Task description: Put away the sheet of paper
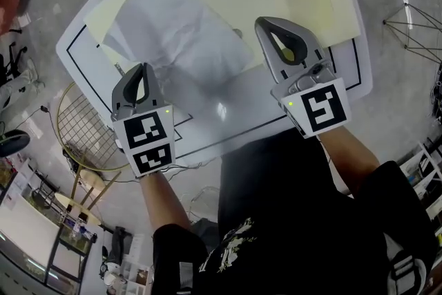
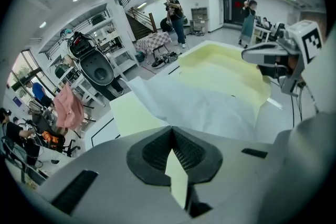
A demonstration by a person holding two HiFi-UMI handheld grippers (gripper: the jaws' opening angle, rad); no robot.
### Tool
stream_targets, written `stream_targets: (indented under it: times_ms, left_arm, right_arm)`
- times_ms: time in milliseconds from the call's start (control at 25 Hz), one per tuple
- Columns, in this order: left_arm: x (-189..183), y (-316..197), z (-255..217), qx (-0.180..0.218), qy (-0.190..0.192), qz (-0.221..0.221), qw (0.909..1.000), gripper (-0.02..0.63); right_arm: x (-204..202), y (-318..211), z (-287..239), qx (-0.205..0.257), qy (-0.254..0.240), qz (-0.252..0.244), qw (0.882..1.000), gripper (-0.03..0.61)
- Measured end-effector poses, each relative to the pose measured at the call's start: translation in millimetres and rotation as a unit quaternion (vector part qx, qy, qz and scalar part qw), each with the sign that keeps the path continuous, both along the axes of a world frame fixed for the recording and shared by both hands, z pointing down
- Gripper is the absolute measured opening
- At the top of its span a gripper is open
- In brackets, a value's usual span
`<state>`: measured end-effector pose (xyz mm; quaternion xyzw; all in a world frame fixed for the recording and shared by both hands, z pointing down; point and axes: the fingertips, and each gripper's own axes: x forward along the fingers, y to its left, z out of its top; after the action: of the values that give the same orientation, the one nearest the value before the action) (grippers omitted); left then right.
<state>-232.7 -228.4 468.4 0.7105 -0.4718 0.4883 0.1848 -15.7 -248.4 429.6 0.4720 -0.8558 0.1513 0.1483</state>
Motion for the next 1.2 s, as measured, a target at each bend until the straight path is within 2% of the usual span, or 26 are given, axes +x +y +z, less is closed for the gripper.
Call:
stream_targets:
  times_ms: [240, 760, 1200]
  left_arm:
    - [25, -10, 3, -0.008, 0.022, -0.011, 0.9997, 0.002]
    - [51, -25, 16, -0.023, 0.059, -0.032, 0.9975, 0.002]
    - [73, -32, 22, -0.026, 0.08, -0.031, 0.9959, 0.002]
  right_arm:
    - [11, 2, 5, -0.009, -0.01, 0.007, 1.0, -0.008]
    - [13, 2, 2, 0.015, -0.03, 0.016, 0.999, -0.008]
    - [12, 3, 1, 0.019, -0.037, 0.014, 0.999, -0.008]
